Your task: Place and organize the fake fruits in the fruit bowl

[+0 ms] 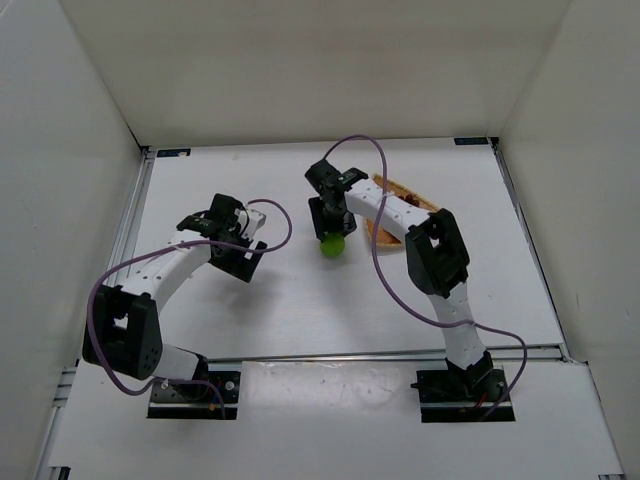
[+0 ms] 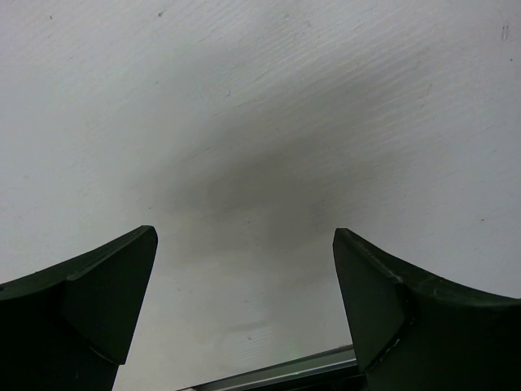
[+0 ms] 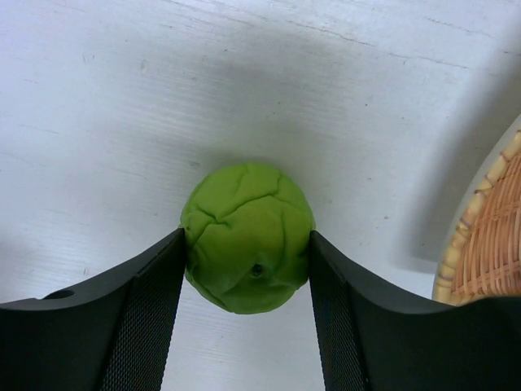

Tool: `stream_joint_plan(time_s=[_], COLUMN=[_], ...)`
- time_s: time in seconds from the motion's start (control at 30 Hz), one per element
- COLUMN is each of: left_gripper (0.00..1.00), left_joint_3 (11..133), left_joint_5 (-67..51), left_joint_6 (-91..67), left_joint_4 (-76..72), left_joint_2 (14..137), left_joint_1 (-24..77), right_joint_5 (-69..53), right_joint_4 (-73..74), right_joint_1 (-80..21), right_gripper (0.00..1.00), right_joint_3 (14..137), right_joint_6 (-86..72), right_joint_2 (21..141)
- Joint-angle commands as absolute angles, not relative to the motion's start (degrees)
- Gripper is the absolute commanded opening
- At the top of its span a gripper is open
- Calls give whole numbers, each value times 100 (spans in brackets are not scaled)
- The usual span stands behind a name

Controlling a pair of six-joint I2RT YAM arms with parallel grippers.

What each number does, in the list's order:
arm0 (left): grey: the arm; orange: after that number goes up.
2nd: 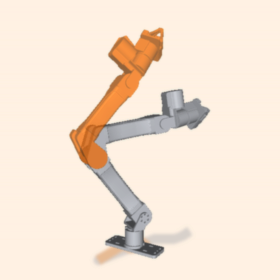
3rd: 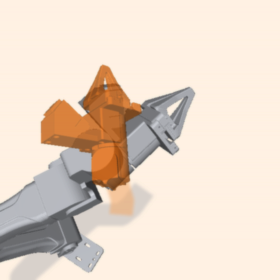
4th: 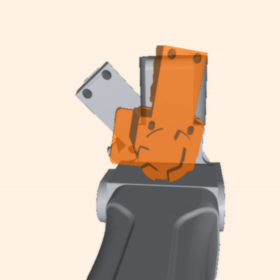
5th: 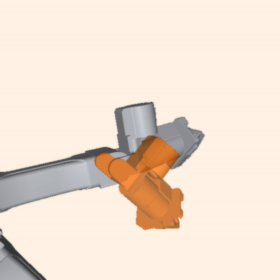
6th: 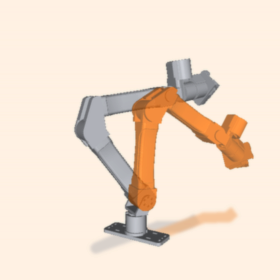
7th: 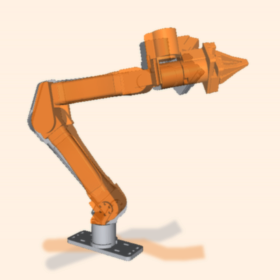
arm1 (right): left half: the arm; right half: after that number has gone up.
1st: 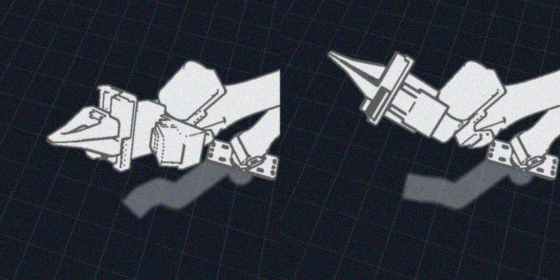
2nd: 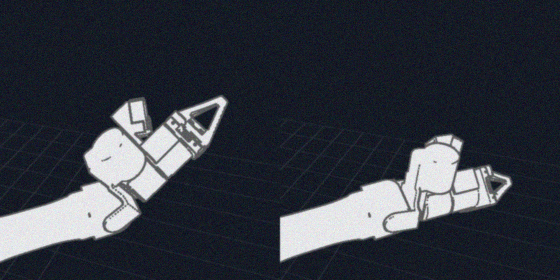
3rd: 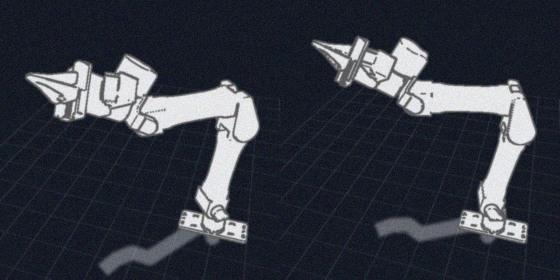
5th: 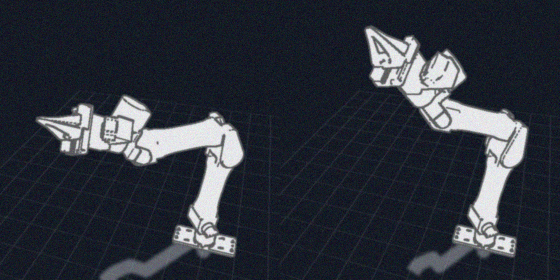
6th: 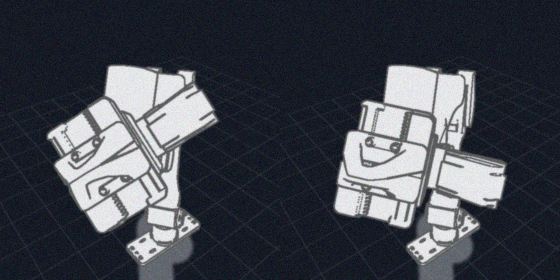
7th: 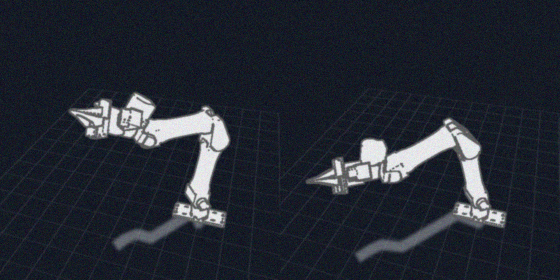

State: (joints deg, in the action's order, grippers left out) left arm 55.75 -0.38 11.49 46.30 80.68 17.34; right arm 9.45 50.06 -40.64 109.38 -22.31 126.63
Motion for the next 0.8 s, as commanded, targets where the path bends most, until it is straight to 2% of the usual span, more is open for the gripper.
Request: stream_joint_plan(time_s=[0.0,0.03,0.27,0.47,0.6,0.77], left_gripper=[100,100,100,100,100,100], left_joint_3=[5546,5546,5485,5484,5484,5432], left_joint_5=[9,9,114,114,114,114], left_joint_6=[1099,1099,1099,1099,1046,1046], left_joint_4=[4553,4553,4553,4553,4553,4553], left_joint_2=[7831,7831,7778,7726,7726,7726], left_joint_1=[1705,1705,1705,1705,1705,1705], right_joint_5=[932,932,1238,1529,1529,1529], right_joint_4=[5071,5071,5124,5229,5229,5062], right_joint_1=[-4034,-4034,-3684,-2779,-1831,-1003], right_gripper=[26,24,23,22,20,20], right_joint_3=[10978,10978,10794,10566,10099,9975], right_joint_6=[-2232,-2232,-2513,-2803,-3067,-2997], right_joint_2=[12278,12139,11462,11102,10715,10775])
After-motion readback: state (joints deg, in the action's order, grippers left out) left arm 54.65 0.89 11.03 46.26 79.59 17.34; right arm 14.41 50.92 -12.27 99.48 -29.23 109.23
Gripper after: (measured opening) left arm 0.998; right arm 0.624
